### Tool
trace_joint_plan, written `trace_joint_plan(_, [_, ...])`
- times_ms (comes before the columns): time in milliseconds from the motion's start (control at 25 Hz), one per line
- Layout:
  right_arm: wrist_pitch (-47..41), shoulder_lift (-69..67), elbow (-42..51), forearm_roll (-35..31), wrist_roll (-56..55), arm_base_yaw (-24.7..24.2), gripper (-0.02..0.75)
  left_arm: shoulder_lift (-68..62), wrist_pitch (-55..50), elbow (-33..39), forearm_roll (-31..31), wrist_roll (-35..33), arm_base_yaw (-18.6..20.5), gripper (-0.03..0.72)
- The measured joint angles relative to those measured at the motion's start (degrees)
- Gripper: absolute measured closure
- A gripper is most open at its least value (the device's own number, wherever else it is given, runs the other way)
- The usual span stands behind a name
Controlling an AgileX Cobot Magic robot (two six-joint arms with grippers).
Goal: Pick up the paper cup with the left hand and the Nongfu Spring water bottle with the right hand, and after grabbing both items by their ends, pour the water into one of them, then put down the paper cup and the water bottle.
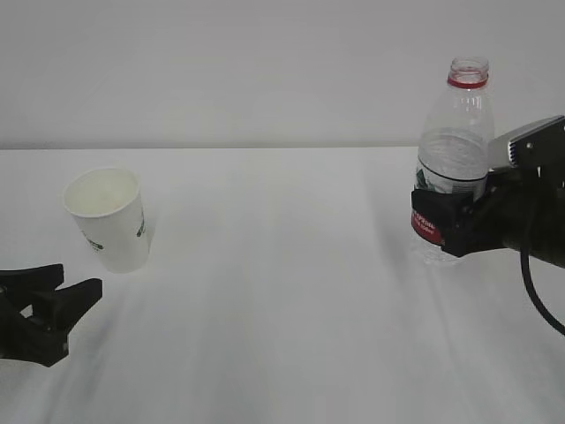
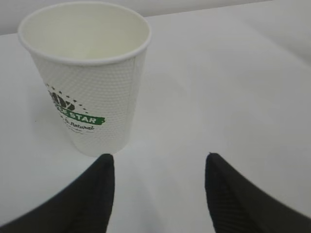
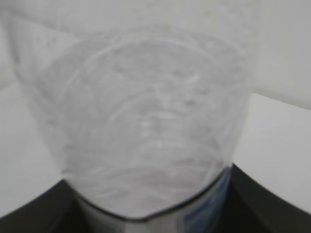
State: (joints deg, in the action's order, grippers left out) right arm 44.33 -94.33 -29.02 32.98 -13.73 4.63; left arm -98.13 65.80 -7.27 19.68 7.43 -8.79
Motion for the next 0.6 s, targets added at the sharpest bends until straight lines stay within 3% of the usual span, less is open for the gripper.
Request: trace_joint_plan(600, [-6.6,6.6,0.1,6.6,-6.9,0.0,0.274,0.0,0.0,0.0,-2.4,0.0,0.0,0.254])
